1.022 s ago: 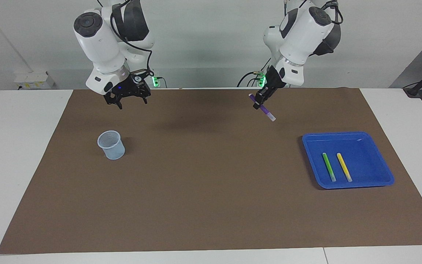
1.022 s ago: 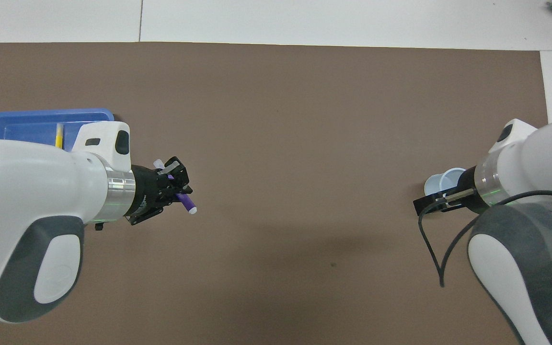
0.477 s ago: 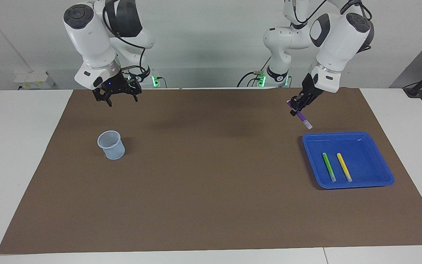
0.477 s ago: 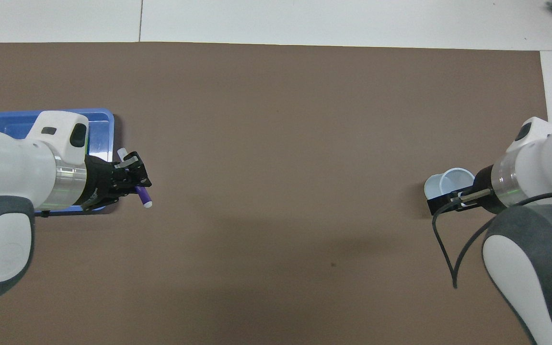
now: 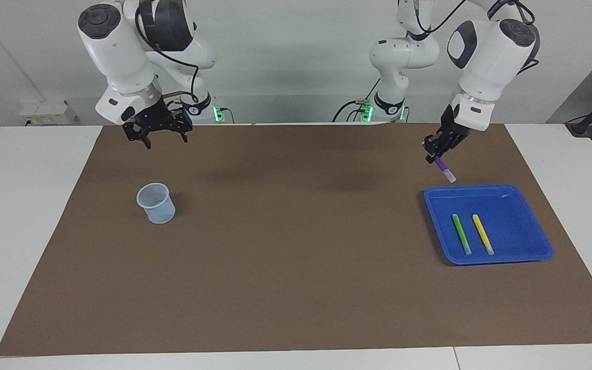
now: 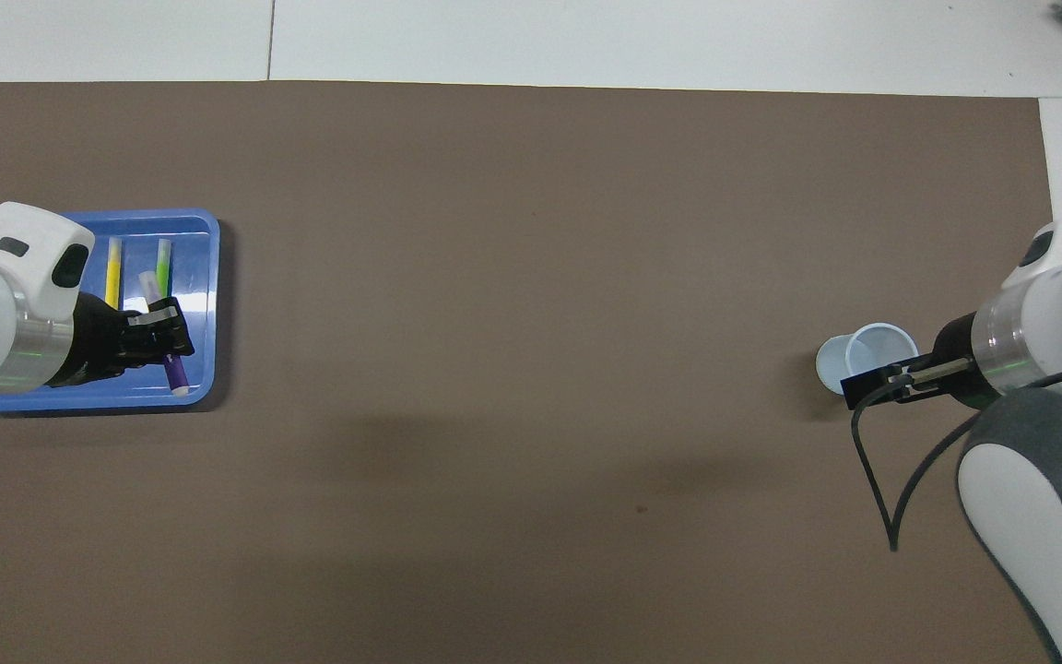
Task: Right arm passes pens to left for tray arrangement
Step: 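Lower the purple pen into the blue tray with the left gripper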
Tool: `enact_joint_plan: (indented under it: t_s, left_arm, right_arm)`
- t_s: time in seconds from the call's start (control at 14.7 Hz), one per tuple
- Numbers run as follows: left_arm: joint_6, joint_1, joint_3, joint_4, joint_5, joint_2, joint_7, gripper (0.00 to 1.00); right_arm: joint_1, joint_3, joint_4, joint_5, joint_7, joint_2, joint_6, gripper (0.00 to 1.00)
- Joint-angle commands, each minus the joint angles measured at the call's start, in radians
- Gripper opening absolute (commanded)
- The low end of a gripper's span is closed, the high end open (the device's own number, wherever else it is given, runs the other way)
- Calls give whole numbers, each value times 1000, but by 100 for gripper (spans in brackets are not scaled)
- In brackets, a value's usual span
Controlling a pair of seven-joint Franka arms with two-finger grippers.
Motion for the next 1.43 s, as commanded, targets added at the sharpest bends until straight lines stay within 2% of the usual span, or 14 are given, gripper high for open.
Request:
enact_joint_plan:
  t_s: [0.0, 0.27, 0.48, 0.55, 0.89, 1.36]
  left_arm:
    - [-27, 38, -8, -7, 29, -22, 88, 0]
    - [-33, 72, -7, -7, 44, -22, 191, 0]
    - [-33, 95, -7, -7, 44, -22, 243, 0]
    - [-33, 106, -7, -10, 44, -23, 267, 0]
    - [-29, 182, -7, -18, 44, -26, 405, 0]
    - [-13, 273, -7, -19, 95, -28, 557, 0]
  right_arm:
    - [1, -15, 45, -11, -22, 19, -44, 100]
    - [12, -24, 143, -26, -18, 90, -114, 100]
    - [82, -94, 169, -33, -18, 102, -128, 100]
    - [91, -95, 180, -39, -15, 111, -128, 100]
    - [104, -118, 218, -51, -15, 143, -136, 100]
    - [119, -145, 217, -51, -15, 143, -130, 100]
